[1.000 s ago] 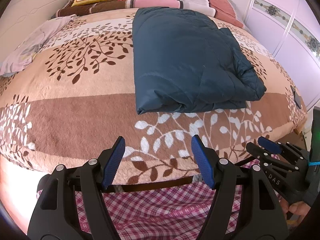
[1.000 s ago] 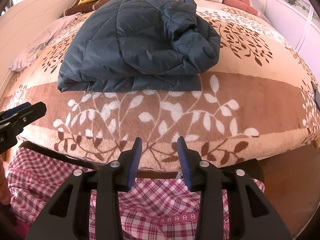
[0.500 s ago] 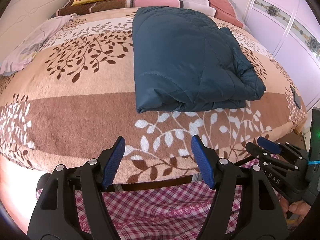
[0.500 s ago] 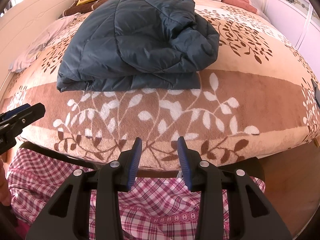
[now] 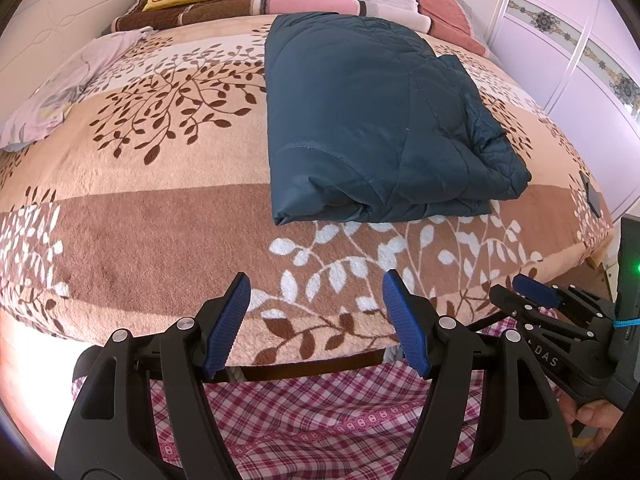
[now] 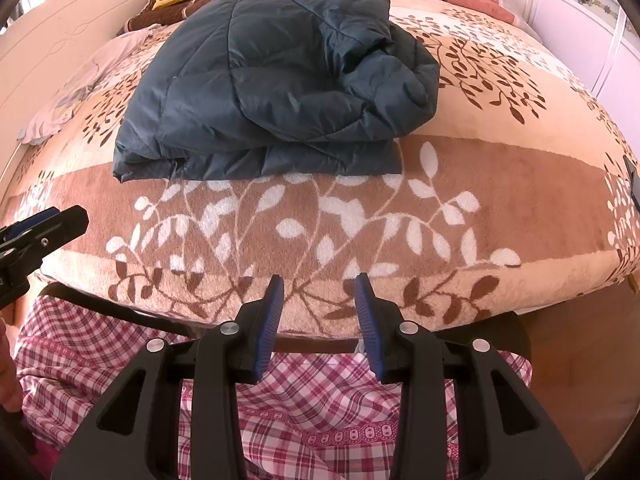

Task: Fold large clothes

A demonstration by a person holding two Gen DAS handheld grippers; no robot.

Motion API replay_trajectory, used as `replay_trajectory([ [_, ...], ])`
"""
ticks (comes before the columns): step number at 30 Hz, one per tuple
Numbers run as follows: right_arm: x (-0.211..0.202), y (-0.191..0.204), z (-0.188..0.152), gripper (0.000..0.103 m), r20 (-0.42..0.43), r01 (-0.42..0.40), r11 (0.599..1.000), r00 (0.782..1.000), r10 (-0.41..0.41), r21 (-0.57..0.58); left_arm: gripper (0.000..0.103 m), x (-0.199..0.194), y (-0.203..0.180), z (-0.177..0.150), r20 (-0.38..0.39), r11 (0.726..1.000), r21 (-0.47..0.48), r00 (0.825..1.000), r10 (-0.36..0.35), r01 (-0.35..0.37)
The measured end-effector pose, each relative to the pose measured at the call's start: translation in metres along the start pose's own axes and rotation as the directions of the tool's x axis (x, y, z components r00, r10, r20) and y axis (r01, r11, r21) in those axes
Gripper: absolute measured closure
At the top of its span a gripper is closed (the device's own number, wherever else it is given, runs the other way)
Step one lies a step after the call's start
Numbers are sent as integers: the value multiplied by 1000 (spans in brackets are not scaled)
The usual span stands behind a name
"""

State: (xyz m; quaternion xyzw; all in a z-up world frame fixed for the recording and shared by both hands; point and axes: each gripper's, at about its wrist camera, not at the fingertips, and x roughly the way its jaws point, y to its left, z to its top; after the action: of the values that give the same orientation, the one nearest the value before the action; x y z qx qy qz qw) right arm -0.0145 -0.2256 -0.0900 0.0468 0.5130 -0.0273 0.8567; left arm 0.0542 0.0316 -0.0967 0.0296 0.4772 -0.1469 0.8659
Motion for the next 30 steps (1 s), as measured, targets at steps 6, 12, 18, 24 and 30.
replay_trajectory([
  [6, 0, 2, -3, 65, -4, 0, 1000, 1000, 0, 3, 35, 0, 0, 1, 0, 1000, -1, 1000, 0, 0],
  [12, 1, 2, -1, 65, -5, 0, 1000, 1000, 0, 4, 35, 0, 0, -2, -5, 1000, -1, 1000, -2, 2],
  [18, 1, 1, 0, 65, -5, -1, 1000, 1000, 1, 3, 35, 0, 0, -1, -7, 1000, -1, 1000, -2, 2],
  [24, 1, 2, -2, 65, -6, -1, 1000, 1000, 1, 3, 35, 0, 0, -1, -7, 1000, -1, 1000, -3, 3],
  [30, 2, 1, 0, 65, -7, -2, 1000, 1000, 2, 2, 35, 0, 0, -1, -7, 1000, -2, 1000, -2, 2],
])
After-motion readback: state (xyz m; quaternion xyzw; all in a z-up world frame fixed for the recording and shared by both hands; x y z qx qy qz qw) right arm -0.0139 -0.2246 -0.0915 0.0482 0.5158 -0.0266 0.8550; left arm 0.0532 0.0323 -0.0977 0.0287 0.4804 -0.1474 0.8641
